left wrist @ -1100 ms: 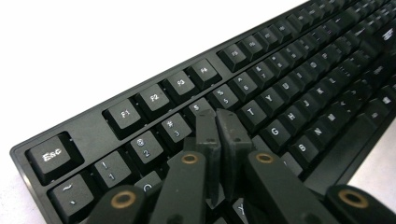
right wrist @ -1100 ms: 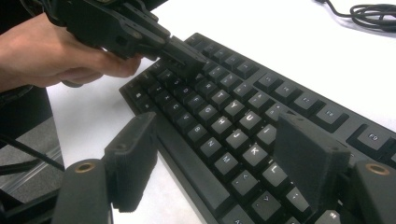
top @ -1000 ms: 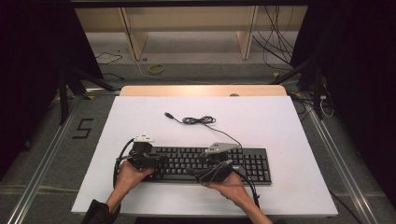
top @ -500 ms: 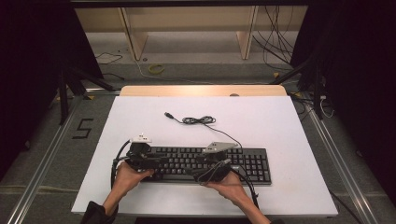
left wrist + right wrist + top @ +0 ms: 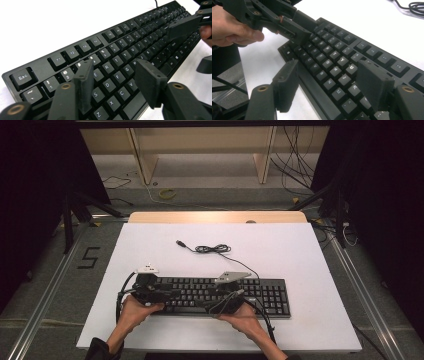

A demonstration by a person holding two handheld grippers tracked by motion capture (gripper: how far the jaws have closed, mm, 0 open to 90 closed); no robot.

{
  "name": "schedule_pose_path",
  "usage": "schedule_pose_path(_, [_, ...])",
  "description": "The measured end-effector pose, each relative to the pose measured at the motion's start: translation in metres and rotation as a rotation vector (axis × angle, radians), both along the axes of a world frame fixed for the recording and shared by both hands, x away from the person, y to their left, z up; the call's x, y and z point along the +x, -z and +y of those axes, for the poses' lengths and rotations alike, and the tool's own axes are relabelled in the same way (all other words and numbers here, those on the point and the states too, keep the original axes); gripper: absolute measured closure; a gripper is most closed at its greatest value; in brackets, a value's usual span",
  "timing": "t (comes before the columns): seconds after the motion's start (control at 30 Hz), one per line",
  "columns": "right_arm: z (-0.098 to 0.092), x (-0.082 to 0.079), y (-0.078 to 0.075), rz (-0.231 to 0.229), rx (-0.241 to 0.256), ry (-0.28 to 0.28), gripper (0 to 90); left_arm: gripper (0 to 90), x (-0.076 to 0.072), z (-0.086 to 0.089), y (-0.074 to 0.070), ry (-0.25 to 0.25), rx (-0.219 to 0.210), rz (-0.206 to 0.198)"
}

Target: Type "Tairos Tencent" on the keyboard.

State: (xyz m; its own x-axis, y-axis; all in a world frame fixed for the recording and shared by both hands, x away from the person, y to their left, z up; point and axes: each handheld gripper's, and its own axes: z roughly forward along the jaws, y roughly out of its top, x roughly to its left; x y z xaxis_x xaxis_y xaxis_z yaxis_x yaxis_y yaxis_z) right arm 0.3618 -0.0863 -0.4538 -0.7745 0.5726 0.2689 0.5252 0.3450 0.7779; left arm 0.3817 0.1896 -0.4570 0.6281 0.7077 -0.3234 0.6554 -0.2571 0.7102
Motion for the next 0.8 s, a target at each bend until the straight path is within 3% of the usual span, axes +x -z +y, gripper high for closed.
schedule_pose_path(0.33, [0.006, 0.003, 0.001, 0.003, -0.002, -0.013, 42.4, 40.5, -0.004, 0.004, -0.002, -0.012, -0.023, -0.011])
schedule_pose_path(0.8, [0.019, 0.007, 0.005, 0.004, -0.021, -0.041, 66.9, 35.3, -0.012, 0.006, -0.004, -0.011, -0.060, -0.048])
